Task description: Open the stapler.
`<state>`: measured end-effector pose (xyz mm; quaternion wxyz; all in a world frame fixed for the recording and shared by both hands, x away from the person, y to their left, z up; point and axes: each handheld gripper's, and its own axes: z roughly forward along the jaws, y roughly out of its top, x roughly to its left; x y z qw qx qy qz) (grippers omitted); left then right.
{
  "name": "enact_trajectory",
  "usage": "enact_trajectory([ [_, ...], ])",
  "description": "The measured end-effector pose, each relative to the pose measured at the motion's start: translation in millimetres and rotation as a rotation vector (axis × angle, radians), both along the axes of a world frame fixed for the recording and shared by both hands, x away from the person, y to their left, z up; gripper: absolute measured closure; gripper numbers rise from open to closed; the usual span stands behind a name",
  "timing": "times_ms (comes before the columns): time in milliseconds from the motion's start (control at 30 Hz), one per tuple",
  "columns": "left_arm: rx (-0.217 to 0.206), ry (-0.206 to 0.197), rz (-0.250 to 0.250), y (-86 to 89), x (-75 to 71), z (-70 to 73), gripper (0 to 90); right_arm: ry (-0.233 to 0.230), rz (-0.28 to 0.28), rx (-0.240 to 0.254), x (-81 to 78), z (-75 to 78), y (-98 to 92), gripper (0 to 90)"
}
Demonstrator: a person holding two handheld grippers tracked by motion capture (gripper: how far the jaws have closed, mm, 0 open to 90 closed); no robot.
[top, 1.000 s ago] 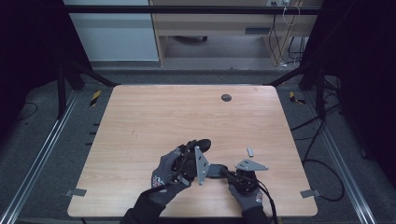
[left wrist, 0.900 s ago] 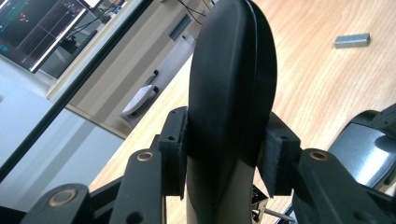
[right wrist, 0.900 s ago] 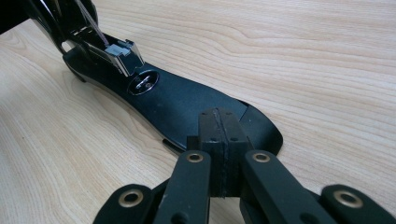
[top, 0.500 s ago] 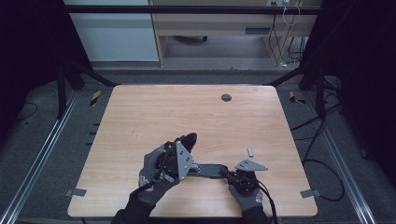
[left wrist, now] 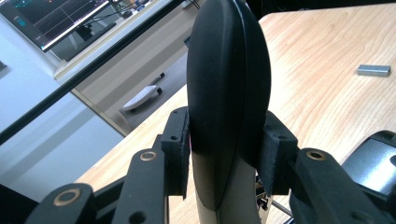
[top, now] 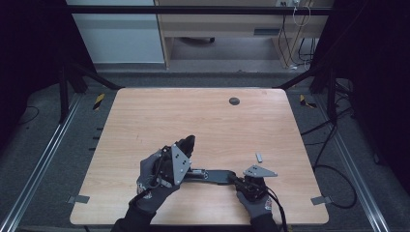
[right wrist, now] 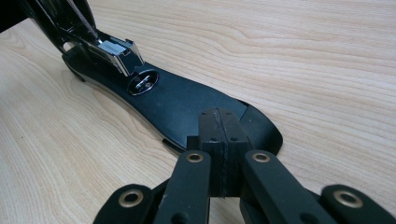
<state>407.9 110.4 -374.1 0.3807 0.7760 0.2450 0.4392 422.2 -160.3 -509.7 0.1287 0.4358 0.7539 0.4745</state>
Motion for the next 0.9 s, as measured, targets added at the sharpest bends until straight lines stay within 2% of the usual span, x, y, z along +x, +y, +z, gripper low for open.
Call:
enact_trajectory([
  [333,-0.066,-0.002,0.011,14.1,-1.4,0.5,60.0,0.001,0.003,0.002,-0.3,0.1,0.4,90.0],
  [900,-0.117,0.002,0.041,27.0,-2.8,1.5,59.9,0.000,0.003,-0.001,-0.3,0.0,0.7,90.0],
])
